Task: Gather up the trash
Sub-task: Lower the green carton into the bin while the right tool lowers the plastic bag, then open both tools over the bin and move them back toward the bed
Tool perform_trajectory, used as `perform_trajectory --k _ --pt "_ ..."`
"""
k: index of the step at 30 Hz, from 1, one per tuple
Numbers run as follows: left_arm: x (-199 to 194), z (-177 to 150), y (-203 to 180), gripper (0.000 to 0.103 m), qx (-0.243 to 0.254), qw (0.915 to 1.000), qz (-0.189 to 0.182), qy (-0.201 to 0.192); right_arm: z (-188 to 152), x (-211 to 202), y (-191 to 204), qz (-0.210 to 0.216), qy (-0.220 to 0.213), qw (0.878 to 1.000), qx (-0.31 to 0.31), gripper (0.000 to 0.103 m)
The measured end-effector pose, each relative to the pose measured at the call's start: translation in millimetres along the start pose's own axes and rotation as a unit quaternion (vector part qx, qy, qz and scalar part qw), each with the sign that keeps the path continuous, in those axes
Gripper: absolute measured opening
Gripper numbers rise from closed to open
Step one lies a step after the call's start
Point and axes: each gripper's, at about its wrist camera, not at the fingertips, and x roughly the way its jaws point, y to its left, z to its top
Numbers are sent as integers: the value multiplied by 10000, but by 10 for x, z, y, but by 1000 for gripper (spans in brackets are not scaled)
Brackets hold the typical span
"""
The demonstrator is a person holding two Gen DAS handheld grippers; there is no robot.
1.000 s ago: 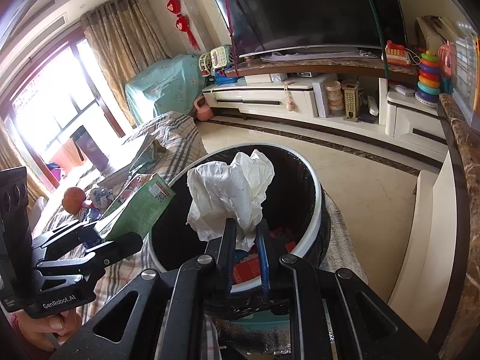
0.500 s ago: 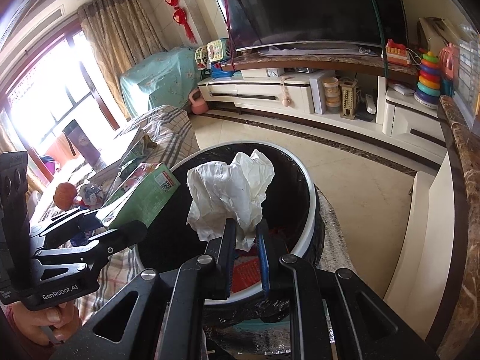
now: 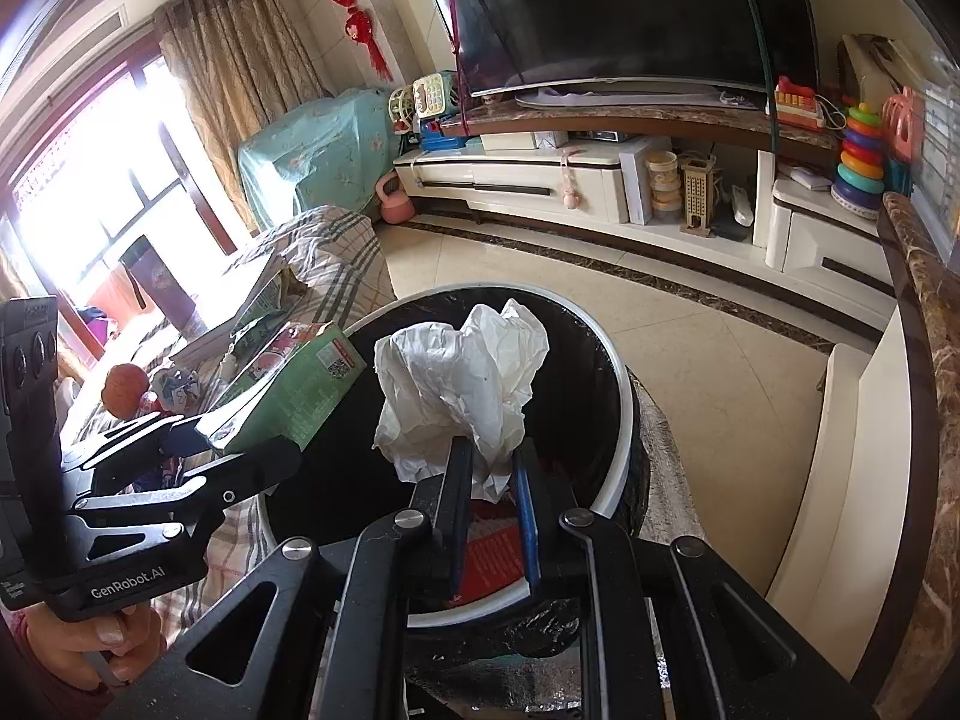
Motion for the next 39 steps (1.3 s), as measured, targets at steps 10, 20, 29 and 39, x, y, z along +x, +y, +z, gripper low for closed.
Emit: perform_trajectory --k 10,20,29,39 --pt "37 11 14 63 -120 9999 17 114 29 9 -45 -101 2 9999 127 28" --pt "-203 -208 190 79 -435 9990 116 -24 21 -174 18 43 -291 9992 269 70" --pt "-581 -591 427 80 -899 9957 109 -172 -65 -281 267 273 -427 9984 252 91" --pt "-995 -1133 814 80 -1414 9893 310 -175 -253 -208 751 638 -251 9976 -17 94"
